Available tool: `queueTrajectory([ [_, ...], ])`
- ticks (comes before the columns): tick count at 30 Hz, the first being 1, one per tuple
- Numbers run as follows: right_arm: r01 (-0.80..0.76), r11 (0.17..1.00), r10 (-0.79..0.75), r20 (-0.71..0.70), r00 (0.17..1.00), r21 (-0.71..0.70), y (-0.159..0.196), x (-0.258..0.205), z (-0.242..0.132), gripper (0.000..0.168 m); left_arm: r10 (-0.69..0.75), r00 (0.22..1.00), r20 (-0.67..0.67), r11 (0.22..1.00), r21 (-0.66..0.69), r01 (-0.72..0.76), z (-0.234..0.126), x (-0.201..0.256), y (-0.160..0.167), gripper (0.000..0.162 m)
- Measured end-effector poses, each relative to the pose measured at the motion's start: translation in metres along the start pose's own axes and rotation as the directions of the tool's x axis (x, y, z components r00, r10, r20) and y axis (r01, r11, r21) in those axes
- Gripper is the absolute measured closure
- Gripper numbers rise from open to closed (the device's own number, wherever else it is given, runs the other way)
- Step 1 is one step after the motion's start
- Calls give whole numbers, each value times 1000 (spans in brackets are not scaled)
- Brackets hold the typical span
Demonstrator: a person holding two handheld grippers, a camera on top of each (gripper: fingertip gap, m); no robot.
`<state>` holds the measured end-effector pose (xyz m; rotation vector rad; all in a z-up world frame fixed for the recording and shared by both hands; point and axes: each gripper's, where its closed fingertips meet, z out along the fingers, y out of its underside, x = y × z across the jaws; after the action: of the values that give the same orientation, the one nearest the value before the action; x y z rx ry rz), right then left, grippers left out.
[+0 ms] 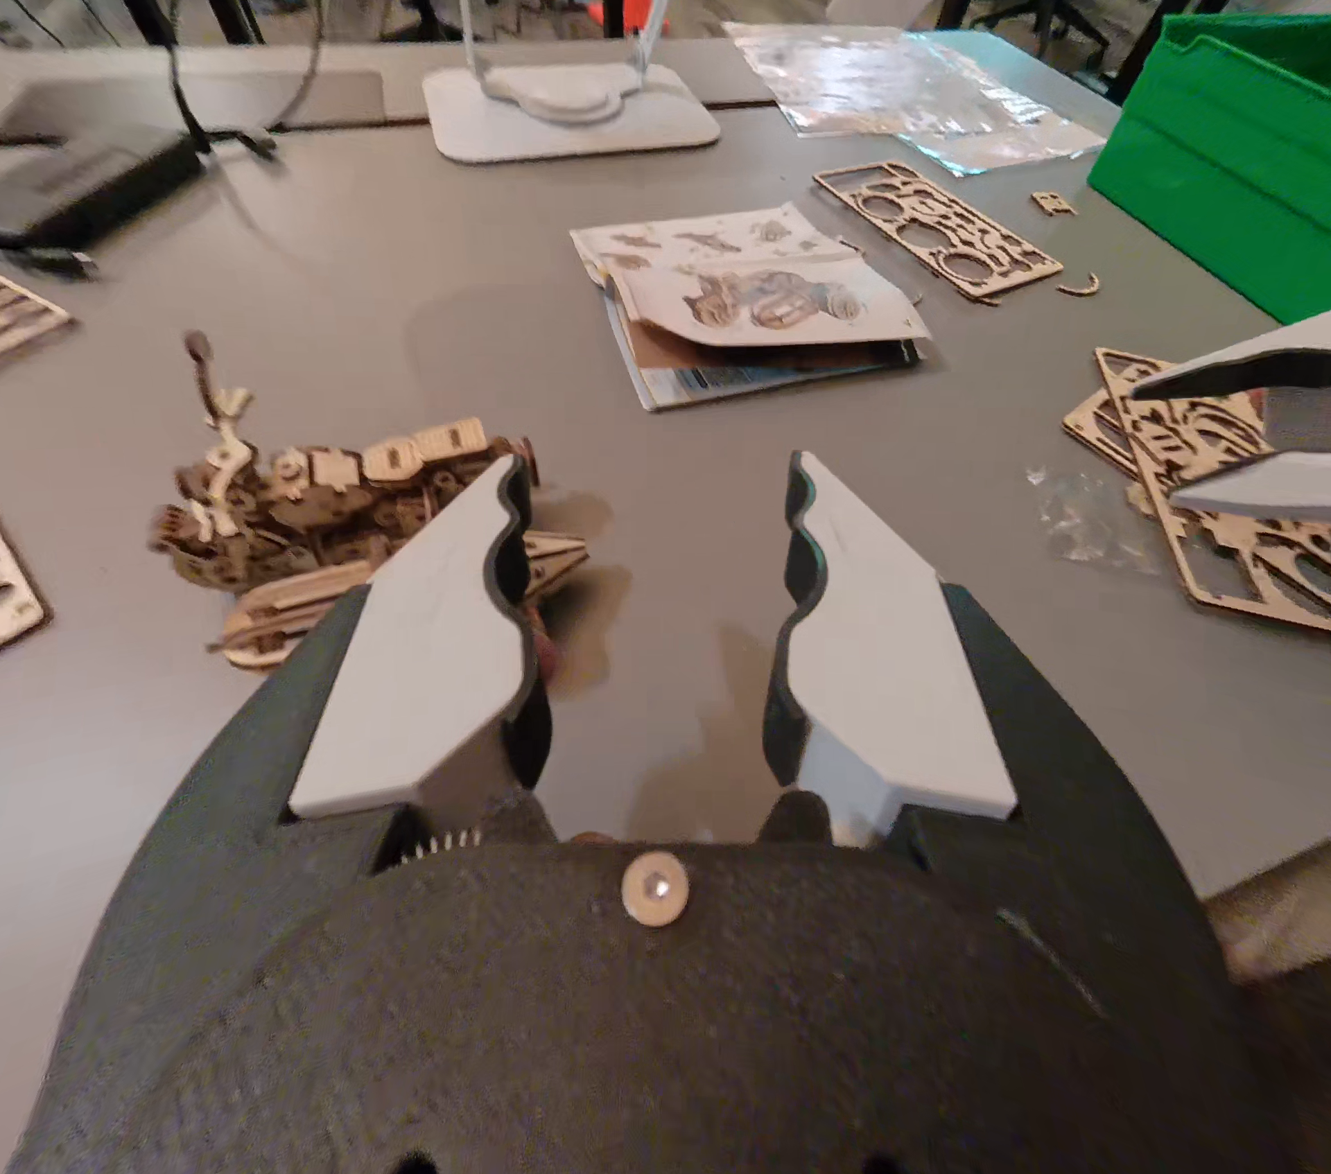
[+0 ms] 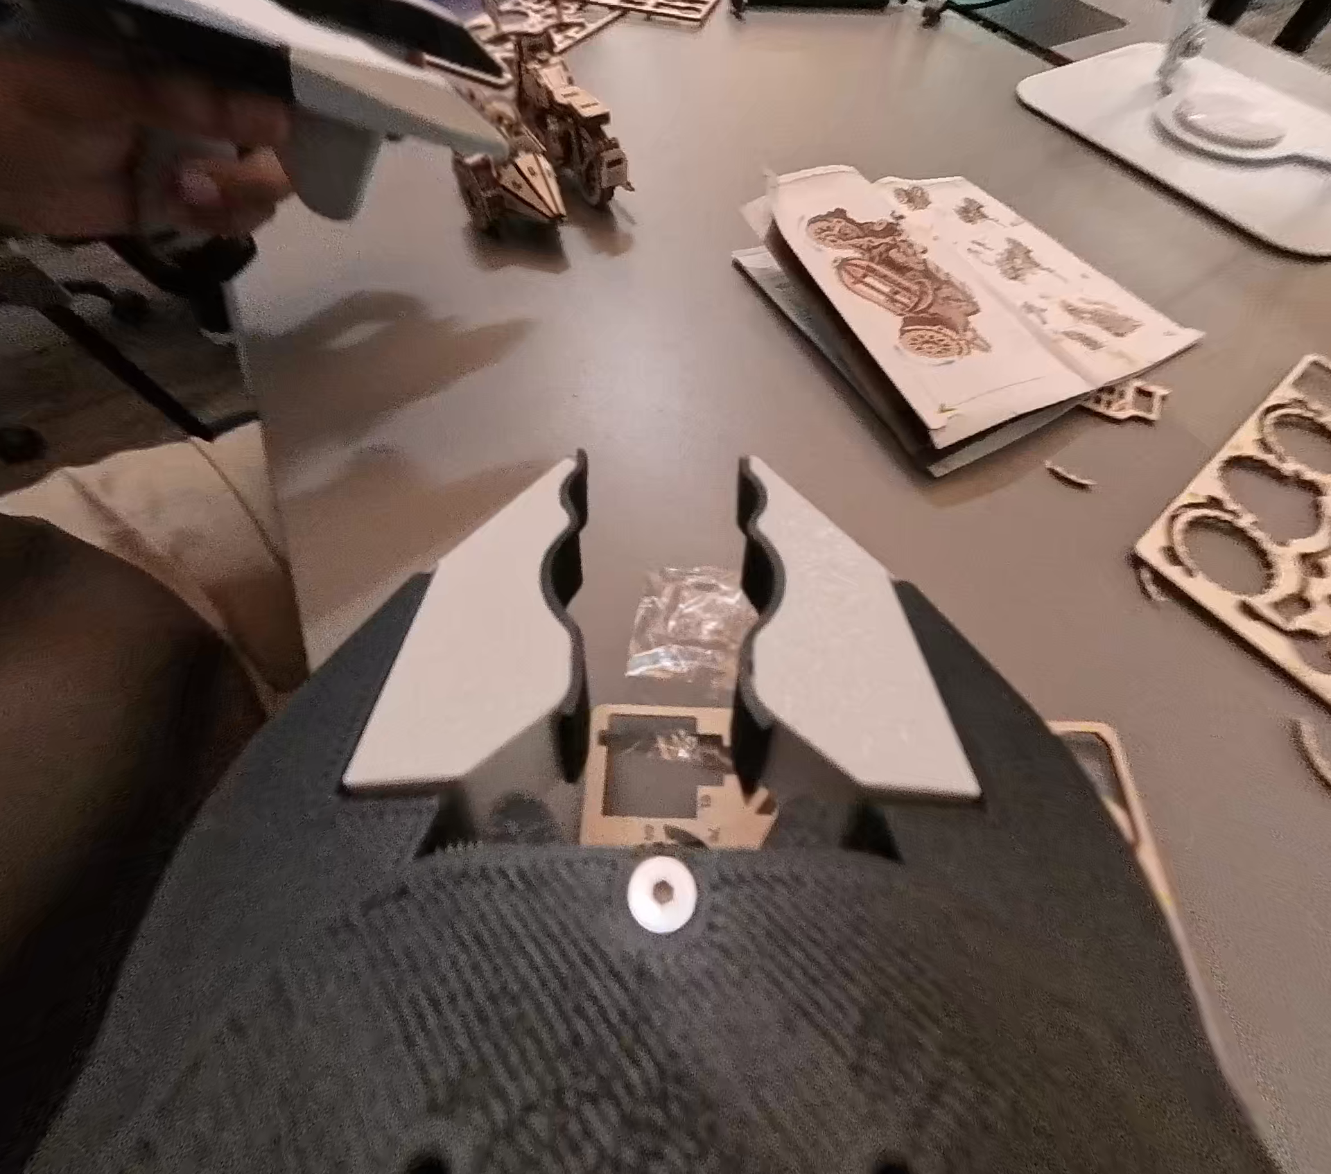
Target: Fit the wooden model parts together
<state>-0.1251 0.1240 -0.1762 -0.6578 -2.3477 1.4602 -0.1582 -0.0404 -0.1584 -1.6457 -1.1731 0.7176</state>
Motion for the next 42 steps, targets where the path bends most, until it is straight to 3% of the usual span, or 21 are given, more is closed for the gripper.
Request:
queueTrajectory([
  [4,83,996,-82,-70,994,17,-6,-1,5,96,-11,1000,-27,996,83,13,-2,-4,-11,99],
  [6,86,995,-82,-73,994,44,-12,-6,8,99,-42,998,-42,994,97,46,2,-4,-17,98],
  [9,48,992,-44,-38,998,115,-32,-17,18,110,-20,999,35,978,207,12,2,-19,-52,96],
  [13,54,991,-49,-45,998,123,-49,-31,39,102,-36,983,180,946,324,-25,-14,-73,-90,96],
  [15,66,992,-57,-81,995,108,-50,-36,47,97,-124,977,176,937,345,56,-20,-92,-84,94],
  [18,52,990,-38,-115,993,128,-58,-39,56,91,-235,972,30,895,396,204,-26,-81,-67,98],
  [21,25,989,-4,-138,990,145,-60,-33,63,84,-210,973,-95,897,378,230,-21,-47,-65,97],
  [24,1,992,21,-172,985,127,-55,-22,65,81,-129,986,-106,941,299,156,-7,-24,-51,94],
  [25,-4,993,28,-197,980,121,-52,-18,64,86,-111,987,-114,948,285,139,-5,-19,-46,96],
  [28,-41,983,99,-336,937,176,-51,6,56,139,-111,980,-168,960,237,150,2,-5,-37,100],
  [30,-94,973,175,-404,898,213,-49,19,51,160,-132,973,-189,960,222,173,4,0,-34,107],
  [42,-69,985,125,-385,915,156,-38,28,43,156,-91,992,-93,974,201,108,14,7,-21,161],
])
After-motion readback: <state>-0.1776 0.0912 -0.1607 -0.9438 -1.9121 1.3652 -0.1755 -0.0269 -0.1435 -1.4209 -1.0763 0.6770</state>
